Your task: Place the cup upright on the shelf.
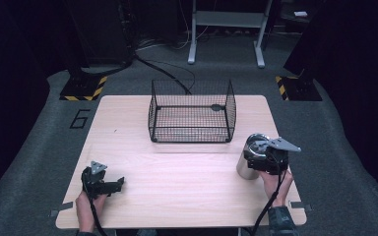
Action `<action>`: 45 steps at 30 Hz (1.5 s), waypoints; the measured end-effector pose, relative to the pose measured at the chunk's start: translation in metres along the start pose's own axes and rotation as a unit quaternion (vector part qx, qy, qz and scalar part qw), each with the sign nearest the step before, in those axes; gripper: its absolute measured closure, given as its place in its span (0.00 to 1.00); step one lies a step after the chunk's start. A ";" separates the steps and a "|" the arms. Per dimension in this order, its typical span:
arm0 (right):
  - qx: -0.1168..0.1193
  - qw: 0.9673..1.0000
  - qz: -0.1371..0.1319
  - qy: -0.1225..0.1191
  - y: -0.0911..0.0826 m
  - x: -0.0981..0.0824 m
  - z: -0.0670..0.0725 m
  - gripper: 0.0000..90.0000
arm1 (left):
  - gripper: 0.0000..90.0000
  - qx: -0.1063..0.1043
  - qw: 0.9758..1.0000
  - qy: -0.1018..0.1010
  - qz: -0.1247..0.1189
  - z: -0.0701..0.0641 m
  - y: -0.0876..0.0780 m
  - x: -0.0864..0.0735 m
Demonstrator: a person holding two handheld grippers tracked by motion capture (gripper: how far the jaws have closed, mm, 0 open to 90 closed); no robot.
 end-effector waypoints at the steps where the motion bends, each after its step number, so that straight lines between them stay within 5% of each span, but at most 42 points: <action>1: -0.002 1.000 0.002 -0.001 0.000 0.000 0.000 0.04 | 0.01 0.000 1.000 0.000 0.000 0.000 0.000 0.000; 19: 0.009 1.000 -0.005 -0.024 -0.009 0.022 0.012 0.04 | 0.01 0.000 1.000 0.000 0.000 0.000 0.000 0.000; 45: 0.064 0.996 -0.014 -0.059 -0.012 0.068 0.048 0.04 | 0.01 0.000 1.000 0.000 0.000 0.000 0.000 0.000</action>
Point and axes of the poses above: each handheld gripper's, and its own axes: y roughly forward along the jaws, x roughly out of its top, z roughly to its left, the point moved 7 cm from there along y, roughly forward along the jaws, and after that the axes turned 7 degrees about x, right-handed, at the moved point
